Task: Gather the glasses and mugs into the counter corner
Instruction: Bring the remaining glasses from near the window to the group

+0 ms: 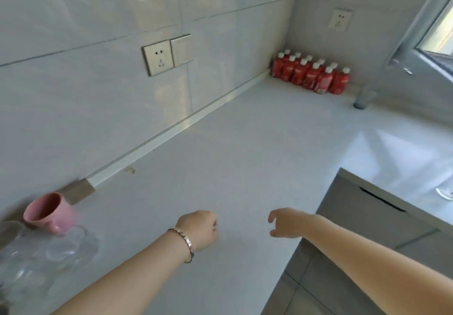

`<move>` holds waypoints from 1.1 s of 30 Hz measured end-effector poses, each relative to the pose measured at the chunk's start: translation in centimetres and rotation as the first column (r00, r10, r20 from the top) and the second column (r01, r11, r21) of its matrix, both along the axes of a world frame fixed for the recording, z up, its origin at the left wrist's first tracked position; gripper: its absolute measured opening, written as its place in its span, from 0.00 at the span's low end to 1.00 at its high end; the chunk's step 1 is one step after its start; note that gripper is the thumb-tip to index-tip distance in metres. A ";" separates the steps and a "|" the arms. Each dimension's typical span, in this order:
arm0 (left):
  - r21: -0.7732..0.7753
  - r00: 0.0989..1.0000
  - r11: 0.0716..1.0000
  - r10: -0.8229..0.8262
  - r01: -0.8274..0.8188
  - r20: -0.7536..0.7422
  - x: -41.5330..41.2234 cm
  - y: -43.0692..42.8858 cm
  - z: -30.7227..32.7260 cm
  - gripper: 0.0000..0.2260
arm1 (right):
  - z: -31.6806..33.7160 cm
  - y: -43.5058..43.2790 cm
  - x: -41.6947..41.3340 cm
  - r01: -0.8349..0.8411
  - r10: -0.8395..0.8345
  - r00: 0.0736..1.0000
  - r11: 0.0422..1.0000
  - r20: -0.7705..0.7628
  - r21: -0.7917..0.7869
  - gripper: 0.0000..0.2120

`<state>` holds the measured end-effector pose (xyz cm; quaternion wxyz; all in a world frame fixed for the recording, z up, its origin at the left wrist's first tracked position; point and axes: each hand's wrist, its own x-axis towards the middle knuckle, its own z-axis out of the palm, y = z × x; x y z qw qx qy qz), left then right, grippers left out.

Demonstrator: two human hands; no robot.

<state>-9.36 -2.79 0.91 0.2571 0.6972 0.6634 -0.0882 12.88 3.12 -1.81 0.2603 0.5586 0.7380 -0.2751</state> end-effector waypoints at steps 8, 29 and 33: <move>0.053 0.991 0.990 -0.131 0.131 -0.020 22.8 11.7 1.4 0.12 | 4.5 4.7 27.4 0.249 -0.254 0.967 0.958 0.015 0.142 0.18; 0.017 0.908 0.908 -0.420 0.419 0.003 48.7 36.9 -1.3 0.13 | 1.0 15.9 55.4 0.700 -0.685 0.713 0.682 -0.151 0.209 0.35; 0.036 0.893 0.894 -0.448 0.447 0.036 51.1 43.7 -1.1 0.13 | 2.0 20.3 56.2 0.712 -0.700 0.702 0.681 -0.133 0.173 0.33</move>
